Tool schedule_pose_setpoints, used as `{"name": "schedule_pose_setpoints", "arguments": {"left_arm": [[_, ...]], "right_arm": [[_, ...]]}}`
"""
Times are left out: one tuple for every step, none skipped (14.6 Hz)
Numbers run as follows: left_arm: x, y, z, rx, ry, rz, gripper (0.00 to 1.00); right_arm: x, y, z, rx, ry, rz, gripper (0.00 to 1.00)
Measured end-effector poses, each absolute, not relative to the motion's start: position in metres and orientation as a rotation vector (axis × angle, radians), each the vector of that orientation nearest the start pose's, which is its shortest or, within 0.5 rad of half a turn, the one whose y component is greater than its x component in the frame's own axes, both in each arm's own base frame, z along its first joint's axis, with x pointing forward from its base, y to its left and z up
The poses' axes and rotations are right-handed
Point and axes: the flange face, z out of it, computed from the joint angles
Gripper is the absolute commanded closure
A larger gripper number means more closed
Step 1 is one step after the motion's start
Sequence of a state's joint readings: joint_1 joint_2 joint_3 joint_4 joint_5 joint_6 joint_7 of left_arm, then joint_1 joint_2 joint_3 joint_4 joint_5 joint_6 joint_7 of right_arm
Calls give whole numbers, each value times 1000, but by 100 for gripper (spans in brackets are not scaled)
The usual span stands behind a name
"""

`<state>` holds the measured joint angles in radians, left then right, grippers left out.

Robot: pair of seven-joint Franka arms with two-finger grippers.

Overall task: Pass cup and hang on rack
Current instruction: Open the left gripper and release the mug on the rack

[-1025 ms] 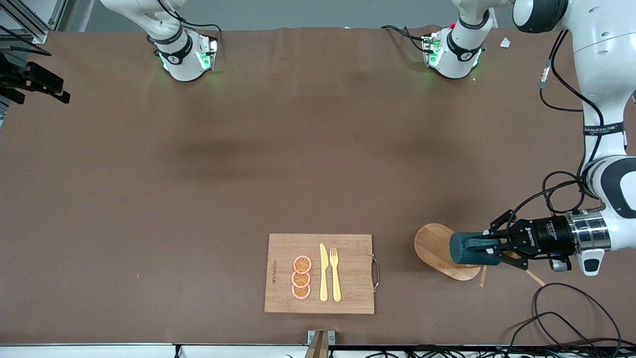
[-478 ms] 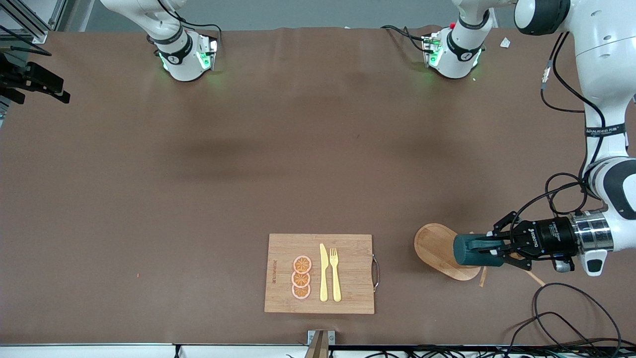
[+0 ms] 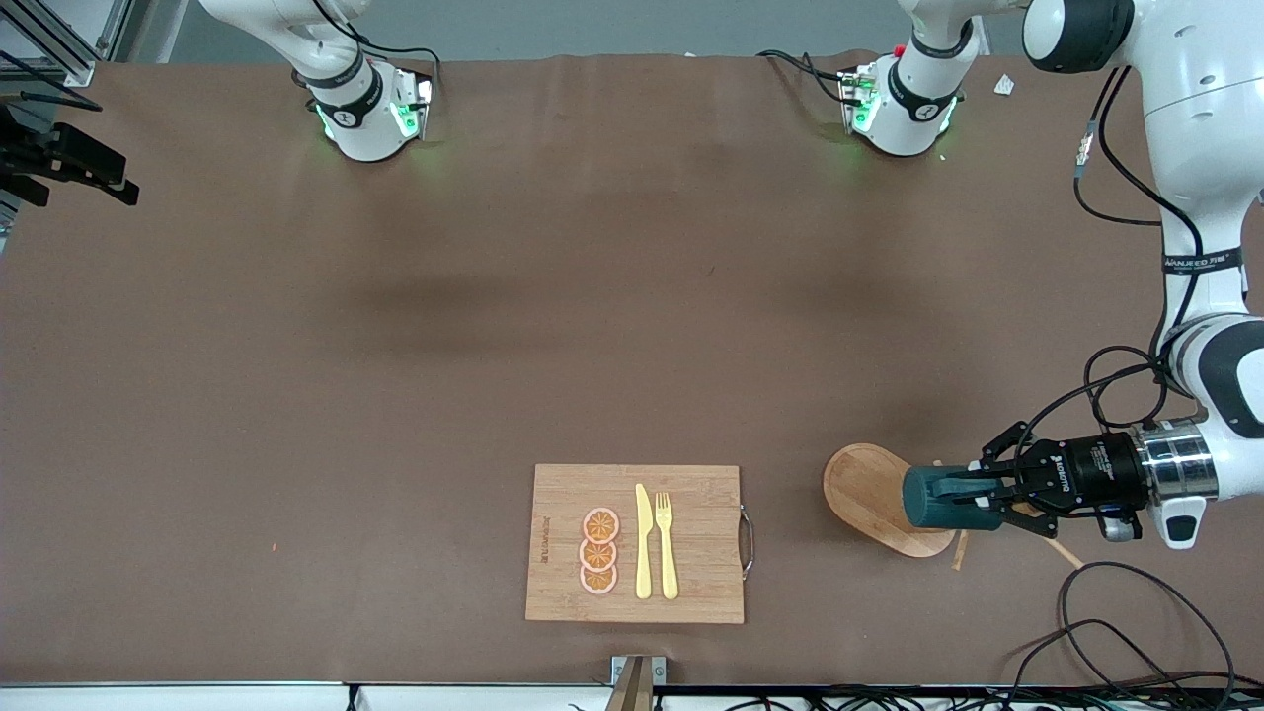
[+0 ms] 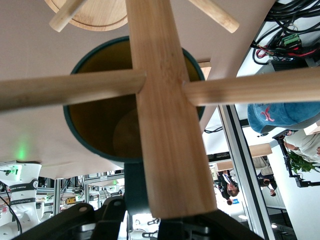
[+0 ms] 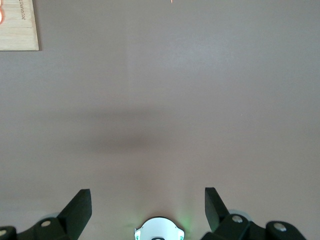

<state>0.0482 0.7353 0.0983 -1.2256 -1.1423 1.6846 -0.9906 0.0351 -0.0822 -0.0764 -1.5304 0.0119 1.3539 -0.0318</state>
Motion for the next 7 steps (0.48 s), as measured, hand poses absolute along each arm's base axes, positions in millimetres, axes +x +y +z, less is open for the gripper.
{"name": "schedule_pose_setpoints", "arguments": {"left_arm": [[742,0,363,1643,1425,-778,35],[742,0,363,1644,1423,-777,19],[742,0,363,1645,1422,-776,0],[742,0,364,1646,1420,-774,0],[743,-1,365,1647,1417,-772,0],[743,-2,367,1648,1412,-771,0],[744,-4,369,1650,1406,-770,0]], "right_arm": [[504,-21,668,-3117,11,149,0],[504,-21,668,-3116,11,151,0],[504,-21,668,-3116,11,153,0],[504,-21,668,-3116,11,153,0],[504,-21,668,-3116,11,153,0],[504,-21,668,-3116,11,154,0],[504,-21,668,-3116,11,154,0]]}}
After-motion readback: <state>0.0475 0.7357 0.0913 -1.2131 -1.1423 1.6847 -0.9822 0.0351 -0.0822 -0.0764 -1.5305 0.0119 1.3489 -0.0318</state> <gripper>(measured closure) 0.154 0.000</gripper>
